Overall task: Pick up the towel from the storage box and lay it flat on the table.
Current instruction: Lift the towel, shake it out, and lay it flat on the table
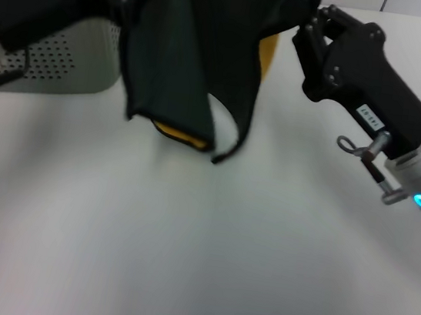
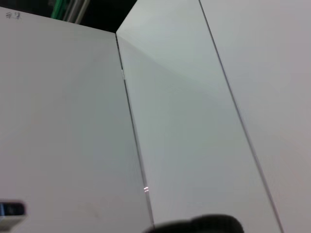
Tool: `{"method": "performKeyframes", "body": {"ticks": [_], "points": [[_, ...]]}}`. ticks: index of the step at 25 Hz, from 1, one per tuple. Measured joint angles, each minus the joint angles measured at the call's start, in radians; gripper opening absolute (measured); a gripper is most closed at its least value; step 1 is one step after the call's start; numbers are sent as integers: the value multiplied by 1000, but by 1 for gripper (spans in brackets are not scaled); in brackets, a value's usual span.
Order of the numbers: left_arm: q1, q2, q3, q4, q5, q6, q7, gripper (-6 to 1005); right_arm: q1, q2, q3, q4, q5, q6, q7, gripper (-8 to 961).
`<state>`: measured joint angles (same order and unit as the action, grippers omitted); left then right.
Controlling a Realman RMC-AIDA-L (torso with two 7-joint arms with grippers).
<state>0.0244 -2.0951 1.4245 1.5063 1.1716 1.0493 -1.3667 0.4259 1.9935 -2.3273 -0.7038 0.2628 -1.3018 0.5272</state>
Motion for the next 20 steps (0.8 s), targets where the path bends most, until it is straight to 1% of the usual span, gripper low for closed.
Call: {"method": "performKeyframes", "body": {"ticks": [3, 5, 7, 8, 9, 11, 12, 15, 16, 20], "points": [[-5, 1, -35, -55, 28, 95, 1, 54, -3, -28, 94, -41, -136, 22, 58, 5], [-8, 1, -56, -88, 56, 147, 1, 61, -1, -47, 167, -87, -264, 73, 116, 6], [-10, 1, -72, -112, 76, 183, 1, 67, 5, -67, 244, -163, -424, 154, 195, 6], [-12, 1, -80, -129, 86, 201, 1, 67, 6, -77, 288, -215, -533, 210, 250, 7], [-13, 1, -88, -142, 90, 213, 1, 66, 3, -81, 327, -266, -623, 249, 298, 7], [-18, 1, -101, -167, 94, 234, 1, 66, -12, -80, 407, -358, -807, 305, 388, 8], [-22, 1, -109, -178, 97, 244, 1, 65, -20, -74, 442, -392, -891, 314, 434, 9], [-41, 2, -133, -210, 108, 277, -3, 64, -32, -51, 559, -489, -1138, 309, 593, 10], [-46, 2, -141, -218, 112, 285, -5, 64, -36, -37, 608, -521, -1232, 290, 659, 10], [-59, 3, -161, -247, 134, 298, -6, 62, -56, -8, 690, -574, -1329, 240, 714, 12]]}}
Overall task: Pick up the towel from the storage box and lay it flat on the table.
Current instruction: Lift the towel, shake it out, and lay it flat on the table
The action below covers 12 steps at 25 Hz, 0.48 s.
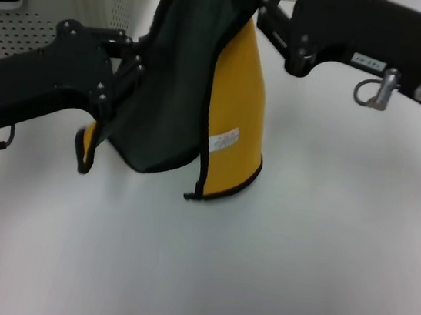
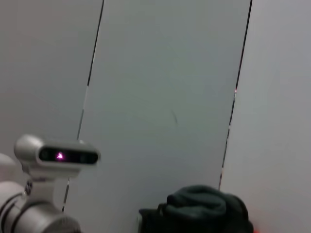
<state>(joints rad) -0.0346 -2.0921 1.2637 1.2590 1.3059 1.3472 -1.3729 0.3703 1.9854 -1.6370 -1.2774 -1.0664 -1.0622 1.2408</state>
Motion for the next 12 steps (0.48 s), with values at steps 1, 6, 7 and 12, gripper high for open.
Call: {"method": "performKeyframes", "body": {"ticks": [1, 6, 7, 12], "points": [[-6, 0, -4, -10, 9, 3, 0, 62, -7, 7, 20, -16, -17, -16, 10, 12], [-32, 1, -21, -50, 40, 21, 1, 60, -15, 6, 77, -65, -36, -56, 43, 14], [-38, 1, -28, -58, 48, 27, 0, 60, -14, 1, 86, -76, -36, -59, 51, 15], [-45, 1, -33, -74, 62, 34, 0, 58, -9, -8, 129, -95, -39, -87, 79, 17]]}}
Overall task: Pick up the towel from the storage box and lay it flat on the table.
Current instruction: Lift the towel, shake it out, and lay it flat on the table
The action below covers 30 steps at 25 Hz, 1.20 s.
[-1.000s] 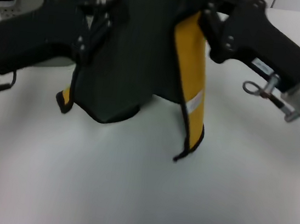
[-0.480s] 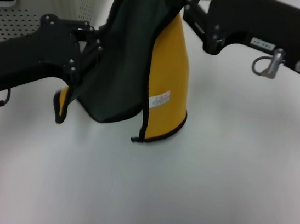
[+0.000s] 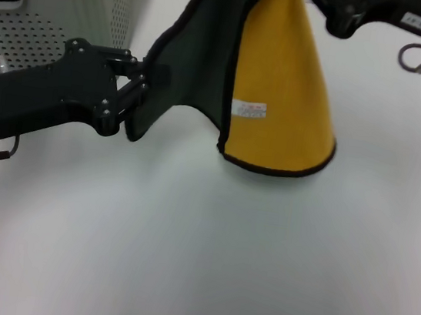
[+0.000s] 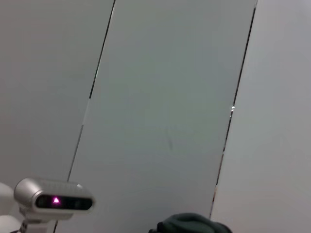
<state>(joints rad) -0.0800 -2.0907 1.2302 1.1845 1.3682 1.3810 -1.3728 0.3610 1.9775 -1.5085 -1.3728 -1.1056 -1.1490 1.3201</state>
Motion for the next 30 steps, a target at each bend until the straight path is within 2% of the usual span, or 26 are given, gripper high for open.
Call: {"method": "performKeyframes", "body": {"ticks": [8, 30], "points": [[-1, 0, -2, -9, 10, 5, 0, 55, -11, 2, 78, -13, -2, -60, 33, 20], [-49, 1, -9, -99, 68, 17, -2, 54, -24, 23, 128, -45, 3, -109, 45, 30]]}}
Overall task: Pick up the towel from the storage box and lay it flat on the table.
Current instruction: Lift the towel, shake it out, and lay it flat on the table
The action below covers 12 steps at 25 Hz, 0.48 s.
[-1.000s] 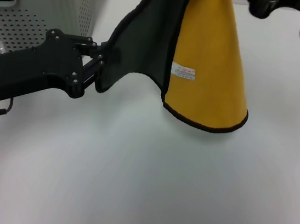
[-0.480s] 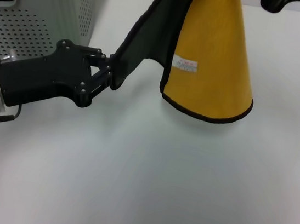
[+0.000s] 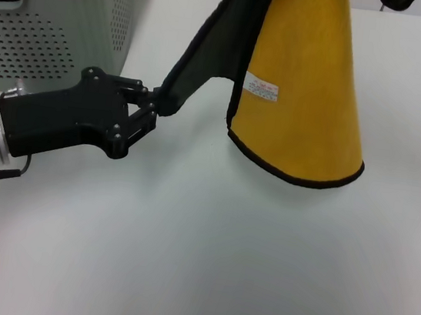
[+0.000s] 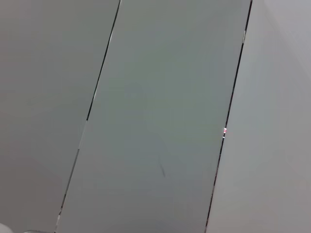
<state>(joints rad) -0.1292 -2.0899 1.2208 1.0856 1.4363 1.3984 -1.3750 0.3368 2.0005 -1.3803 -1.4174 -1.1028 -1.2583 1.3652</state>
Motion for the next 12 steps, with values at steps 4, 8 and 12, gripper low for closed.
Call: {"method": "performKeyframes", "body": {"ticks": [4, 8, 12], "points": [[-19, -2, -4, -28, 6, 1, 3, 55, -5, 1, 0, 0, 1, -9, 0, 31], [-29, -2, -4, -42, 6, 2, 8, 53, -8, 3, 0, -1, 4, -15, 0, 33], [-29, -2, -5, -43, 4, 4, 17, 51, -9, 9, 0, 1, 5, -20, 0, 35]]}}
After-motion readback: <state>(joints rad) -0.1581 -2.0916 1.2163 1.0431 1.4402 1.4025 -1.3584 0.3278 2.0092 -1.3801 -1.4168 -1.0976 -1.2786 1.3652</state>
